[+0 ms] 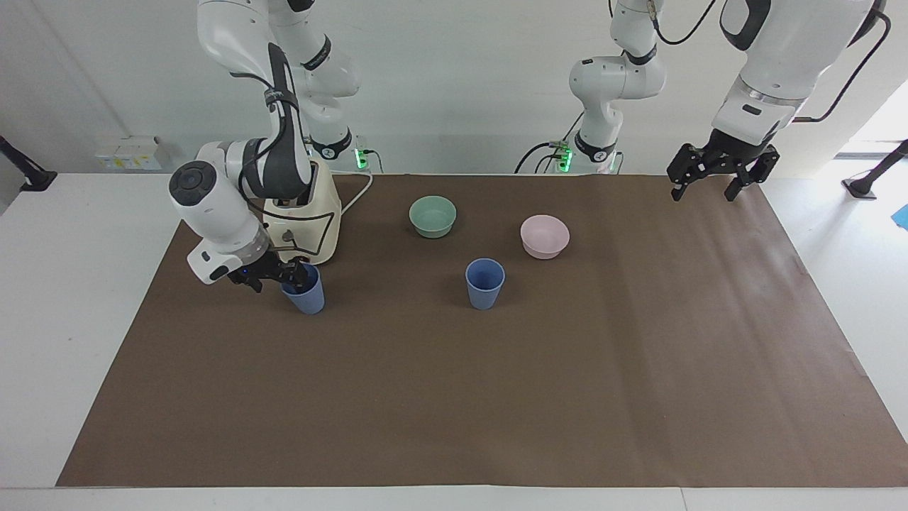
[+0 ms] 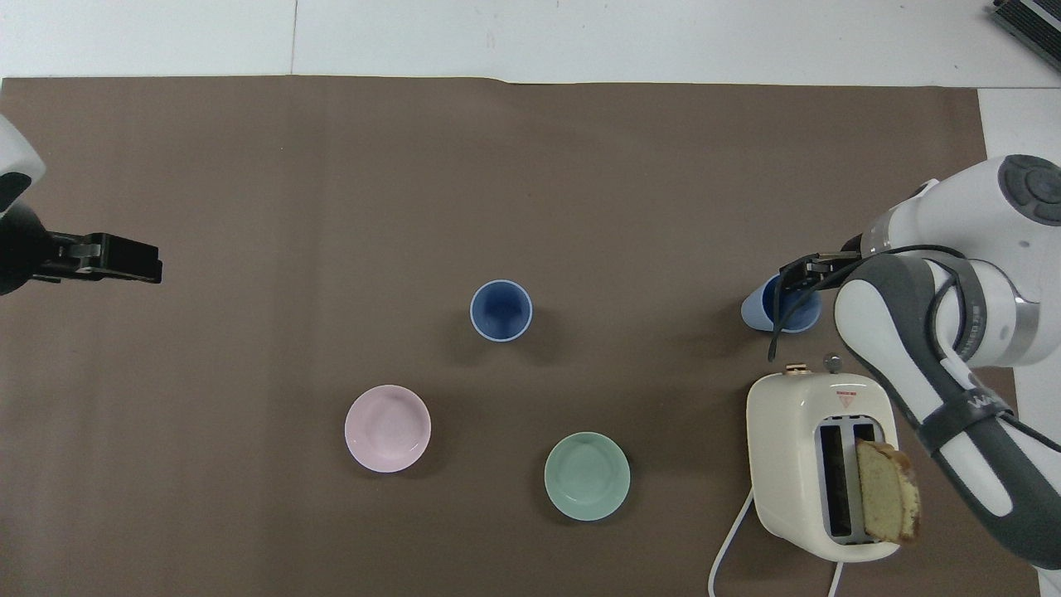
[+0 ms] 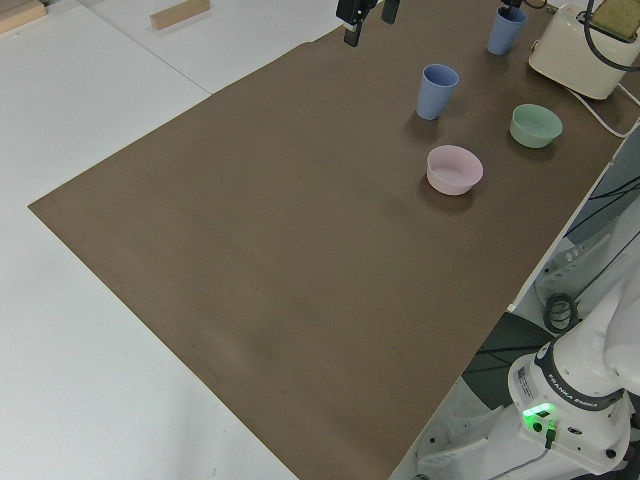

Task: Stack blue cups with both arms
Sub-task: 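Grasp the other blue cup with the right gripper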

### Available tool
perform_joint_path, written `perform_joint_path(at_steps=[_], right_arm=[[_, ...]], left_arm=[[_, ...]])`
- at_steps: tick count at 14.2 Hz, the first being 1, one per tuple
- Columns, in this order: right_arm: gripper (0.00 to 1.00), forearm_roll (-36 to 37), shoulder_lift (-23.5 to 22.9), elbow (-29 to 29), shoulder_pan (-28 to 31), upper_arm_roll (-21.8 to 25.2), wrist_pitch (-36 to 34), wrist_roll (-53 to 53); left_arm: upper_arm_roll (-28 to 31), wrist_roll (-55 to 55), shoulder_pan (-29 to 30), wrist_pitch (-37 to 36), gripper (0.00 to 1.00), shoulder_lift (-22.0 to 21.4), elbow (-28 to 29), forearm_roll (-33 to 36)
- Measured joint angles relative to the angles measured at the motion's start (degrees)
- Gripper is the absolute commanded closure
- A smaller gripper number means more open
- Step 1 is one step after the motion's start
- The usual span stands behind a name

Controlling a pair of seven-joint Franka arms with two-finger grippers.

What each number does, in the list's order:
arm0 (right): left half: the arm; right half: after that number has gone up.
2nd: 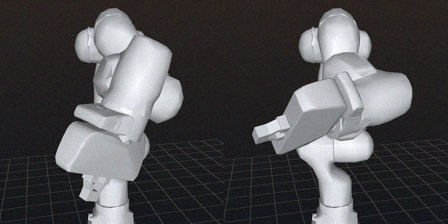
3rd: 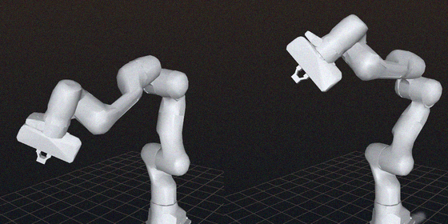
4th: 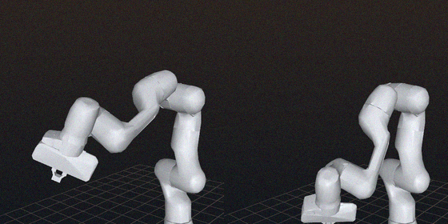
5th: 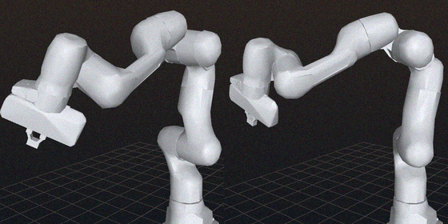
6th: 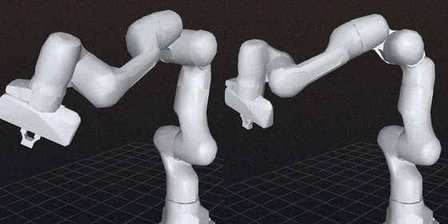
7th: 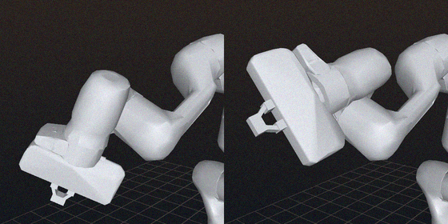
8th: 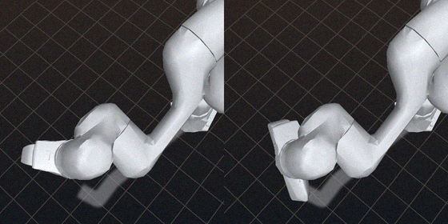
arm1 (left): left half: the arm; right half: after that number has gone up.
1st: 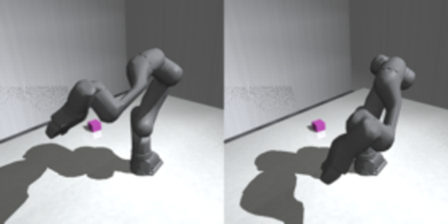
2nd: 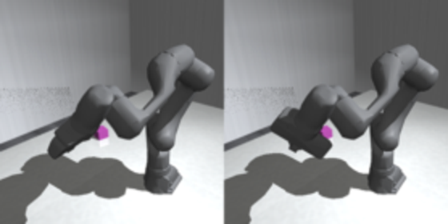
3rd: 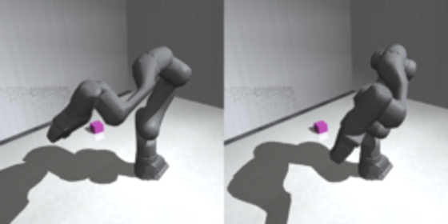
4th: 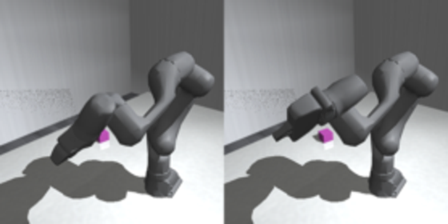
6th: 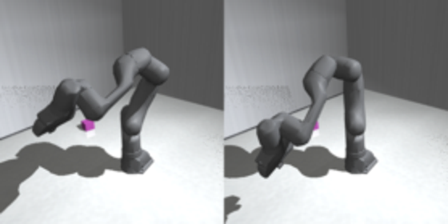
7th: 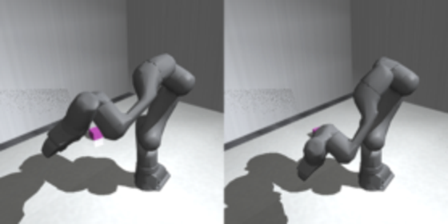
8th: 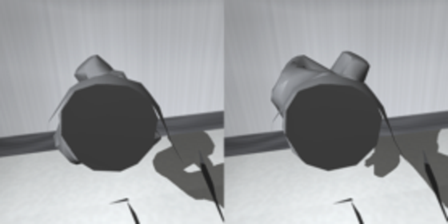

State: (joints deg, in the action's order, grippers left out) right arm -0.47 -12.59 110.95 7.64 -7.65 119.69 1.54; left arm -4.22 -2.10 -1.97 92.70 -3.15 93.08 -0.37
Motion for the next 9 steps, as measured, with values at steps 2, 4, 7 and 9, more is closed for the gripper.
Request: perform_joint_path(at_steps=[2,4,7,9], right_arm=[[1.0,0.0,0.0,0.0,-0.35,0.0,0.03,0.0],[1.0,-0.14,0.01,-0.05,-0.39,0.0,0.06,0.03],[1.0,-0.33,0.07,-0.61,-0.52,-0.01,0.1,1.36],[1.0,-0.34,0.12,-2.5,-1.17,-0.03,-1.14,2.1]], left_arm=[[0.05,0.0,0.03,0.0,0.0,-0.13,0.0,-0.02],[0.28,0.0,0.19,0.0,0.0,-0.16,0.0,-0.36],[0.52,0.0,0.24,0.0,0.0,-0.17,0.0,-0.5],[0.48,0.0,0.24,0.0,0.0,-0.21,0.0,-0.6]])
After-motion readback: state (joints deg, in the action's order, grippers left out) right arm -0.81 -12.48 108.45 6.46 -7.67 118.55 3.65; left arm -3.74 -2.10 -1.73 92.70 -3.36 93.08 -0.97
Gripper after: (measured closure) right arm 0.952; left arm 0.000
